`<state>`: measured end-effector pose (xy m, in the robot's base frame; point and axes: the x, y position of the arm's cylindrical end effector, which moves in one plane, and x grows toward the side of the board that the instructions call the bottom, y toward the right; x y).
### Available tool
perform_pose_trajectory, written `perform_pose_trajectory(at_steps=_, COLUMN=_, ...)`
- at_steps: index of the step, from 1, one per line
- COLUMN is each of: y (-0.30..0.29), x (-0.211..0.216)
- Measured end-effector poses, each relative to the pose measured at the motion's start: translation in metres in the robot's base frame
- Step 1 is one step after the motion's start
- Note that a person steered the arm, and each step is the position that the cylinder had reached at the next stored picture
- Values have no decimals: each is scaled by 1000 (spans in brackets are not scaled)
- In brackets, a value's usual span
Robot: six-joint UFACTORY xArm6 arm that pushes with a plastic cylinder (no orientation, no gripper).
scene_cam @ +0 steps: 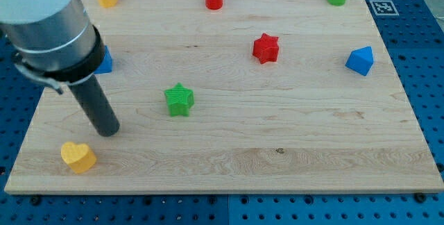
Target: Push the green star parallel to the right of the yellow heart
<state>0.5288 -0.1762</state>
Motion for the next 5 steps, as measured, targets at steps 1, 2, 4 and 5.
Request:
perform_pose_trajectory(at_steps=1, y=0, x=0)
perform_pose_trajectory(at_steps=2, y=0, x=-7)
perform_pose_trajectory(at_steps=4, y=33, x=-53)
perform_pose_trajectory(at_steps=5, y=62, x=-45)
